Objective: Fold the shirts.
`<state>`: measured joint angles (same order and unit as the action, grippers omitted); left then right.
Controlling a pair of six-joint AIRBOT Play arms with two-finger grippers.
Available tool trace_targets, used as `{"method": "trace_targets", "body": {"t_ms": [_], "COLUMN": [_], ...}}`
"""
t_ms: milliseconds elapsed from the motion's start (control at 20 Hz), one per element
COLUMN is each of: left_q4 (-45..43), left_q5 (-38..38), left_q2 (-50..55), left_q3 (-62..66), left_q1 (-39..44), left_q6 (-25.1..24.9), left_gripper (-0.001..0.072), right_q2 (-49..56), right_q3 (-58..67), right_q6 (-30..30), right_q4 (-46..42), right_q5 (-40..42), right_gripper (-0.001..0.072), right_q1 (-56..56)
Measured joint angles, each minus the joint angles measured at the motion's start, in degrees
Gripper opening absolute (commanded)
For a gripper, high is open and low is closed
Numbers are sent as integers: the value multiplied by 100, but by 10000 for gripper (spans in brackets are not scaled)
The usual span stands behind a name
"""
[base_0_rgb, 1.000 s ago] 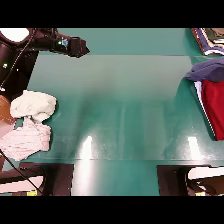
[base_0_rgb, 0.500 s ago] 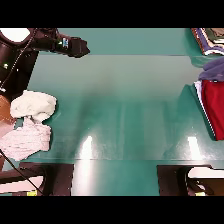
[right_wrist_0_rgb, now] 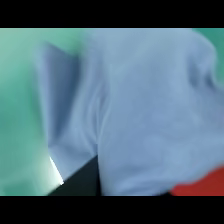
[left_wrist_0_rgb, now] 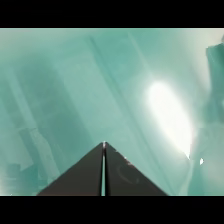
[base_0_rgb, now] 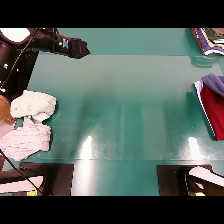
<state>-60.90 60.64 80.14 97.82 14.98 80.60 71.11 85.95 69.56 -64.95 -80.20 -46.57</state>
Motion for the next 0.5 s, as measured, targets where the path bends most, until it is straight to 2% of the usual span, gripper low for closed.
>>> {"method": "trace_targets", "body": {"t_ms": [150,250,400,500], "left_q4": [0,0,0,0], "left_q5": [4,7,7,2], "left_q2": [0,0,0,0], "left_q3": [0,0,0,0], "left_q1": [0,0,0,0], "left_q6": [-7,-9,-9,-9], "left_gripper": [30,31,31,31], "right_q2": [-439,-649,-863,-970], "right_q3": [-820,-1196,-1401,-1386], "right_q6": [63,81,197,251], "right_q4": [-501,-662,-612,-221], "right_q5": [-66,-111,-149,-122], "right_gripper": [350,446,453,452], "right_q1": [-505,-876,-1311,-1357]}}
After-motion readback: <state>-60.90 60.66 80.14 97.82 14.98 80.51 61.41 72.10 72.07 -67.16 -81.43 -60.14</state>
